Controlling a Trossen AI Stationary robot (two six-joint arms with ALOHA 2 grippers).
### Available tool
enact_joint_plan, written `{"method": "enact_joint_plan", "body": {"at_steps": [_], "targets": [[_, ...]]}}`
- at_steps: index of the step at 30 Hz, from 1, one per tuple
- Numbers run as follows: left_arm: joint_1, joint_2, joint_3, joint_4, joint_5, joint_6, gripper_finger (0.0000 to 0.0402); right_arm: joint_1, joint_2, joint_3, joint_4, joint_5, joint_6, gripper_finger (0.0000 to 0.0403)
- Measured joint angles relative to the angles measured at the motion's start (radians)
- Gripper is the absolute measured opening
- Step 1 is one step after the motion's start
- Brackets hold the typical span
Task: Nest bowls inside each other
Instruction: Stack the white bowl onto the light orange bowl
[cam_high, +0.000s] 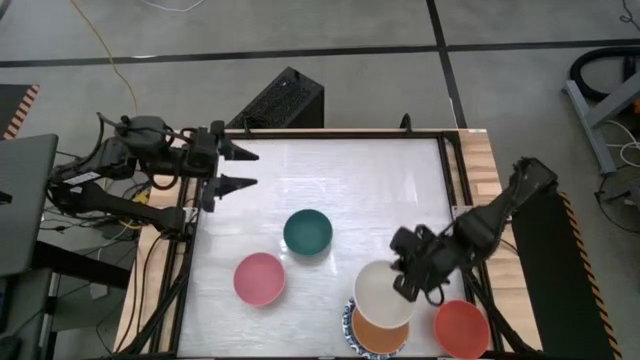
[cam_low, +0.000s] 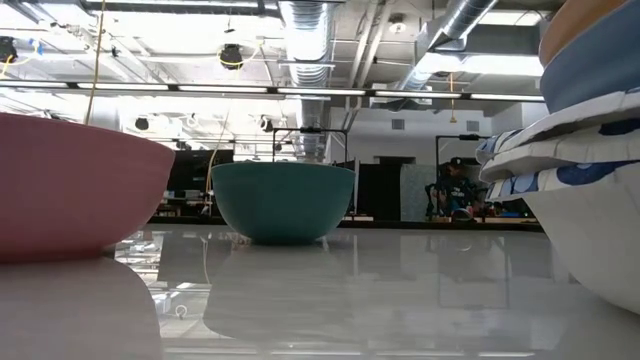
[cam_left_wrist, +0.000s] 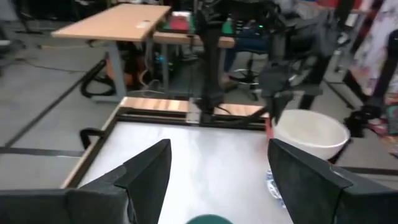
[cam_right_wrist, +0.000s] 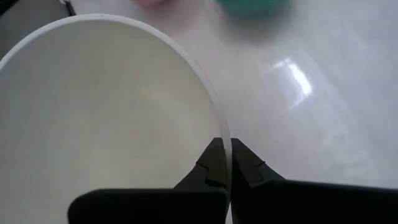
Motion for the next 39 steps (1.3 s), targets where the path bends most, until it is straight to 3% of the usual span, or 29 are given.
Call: {"method": "enact_joint_plan", "body": {"at_steps": [6, 15, 30, 39], "targets": [[0.000, 0.022, -0.001, -0.004, 0.041, -0.029, 0.0256, 0.054, 0.000, -0.183, 0.250, 0.010, 0.091, 0.0007], [0.000, 0.042, -0.001, -0.009, 0.042, -0.037, 0.0256, 0.138, 0.000, -0.341, 0.364, 0.010, 0.272, 0.0007], [0.000, 0.065, -0.001, -0.019, 0.011, -0.045, 0.0256, 0.148, 0.061, -0.384, 0.435, -0.014, 0.240, 0.0012], [0.005, 0.086, -0.001, -0.021, -0.009, -0.059, 0.0256, 0.155, 0.074, -0.384, 0.416, -0.018, 0.202, 0.0067]]}}
